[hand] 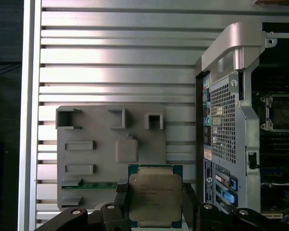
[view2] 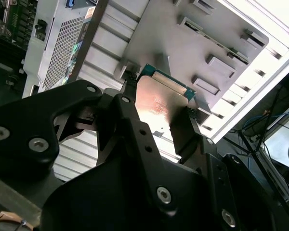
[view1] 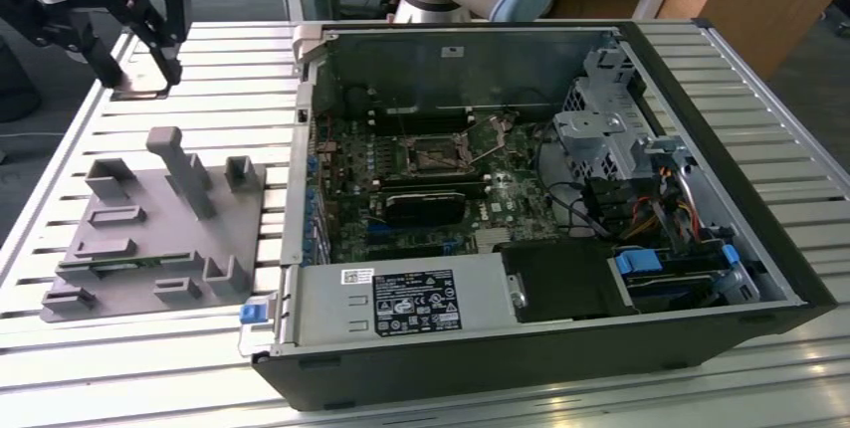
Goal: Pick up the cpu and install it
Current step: 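Pick up the cpu and move it towards the insertion slot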
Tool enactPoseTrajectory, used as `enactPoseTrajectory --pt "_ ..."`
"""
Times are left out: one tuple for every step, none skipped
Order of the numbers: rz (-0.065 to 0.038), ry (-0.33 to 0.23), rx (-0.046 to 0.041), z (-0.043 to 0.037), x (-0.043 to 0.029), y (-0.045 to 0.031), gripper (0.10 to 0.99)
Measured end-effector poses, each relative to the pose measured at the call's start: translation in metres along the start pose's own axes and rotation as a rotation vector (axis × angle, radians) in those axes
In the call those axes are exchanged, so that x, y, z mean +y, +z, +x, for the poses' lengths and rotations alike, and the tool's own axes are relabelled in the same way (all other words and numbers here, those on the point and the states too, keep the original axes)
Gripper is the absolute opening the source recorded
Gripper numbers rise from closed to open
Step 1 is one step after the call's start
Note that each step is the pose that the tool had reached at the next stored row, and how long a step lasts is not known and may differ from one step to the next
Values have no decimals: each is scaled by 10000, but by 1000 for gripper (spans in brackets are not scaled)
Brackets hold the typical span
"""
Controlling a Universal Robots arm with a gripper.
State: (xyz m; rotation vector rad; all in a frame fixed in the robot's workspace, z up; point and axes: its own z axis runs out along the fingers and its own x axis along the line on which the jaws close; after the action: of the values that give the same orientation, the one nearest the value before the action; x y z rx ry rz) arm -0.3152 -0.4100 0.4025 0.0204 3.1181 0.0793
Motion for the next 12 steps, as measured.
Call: enactPoseTrajectory --pt "0 0 1 -10 0 0 533" --pt "1 0 1 -21 0 0 533" --pt "1 0 1 -32 0 0 533" --pt "0 -1 0 -42 0 1 533" --pt "1 -1 1 -53 0 1 533" --pt "1 0 1 -65 1 1 533" --pt "1 0 0 -82 1 1 533" --pt "1 -1 1 -98 1 2 533" --pt "1 0 1 -114 1 2 533" --pt "0 0 0 -131 1 3 533" --pt "0 0 0 -146 2 3 533" --pt "0 0 0 -163 2 4 533"
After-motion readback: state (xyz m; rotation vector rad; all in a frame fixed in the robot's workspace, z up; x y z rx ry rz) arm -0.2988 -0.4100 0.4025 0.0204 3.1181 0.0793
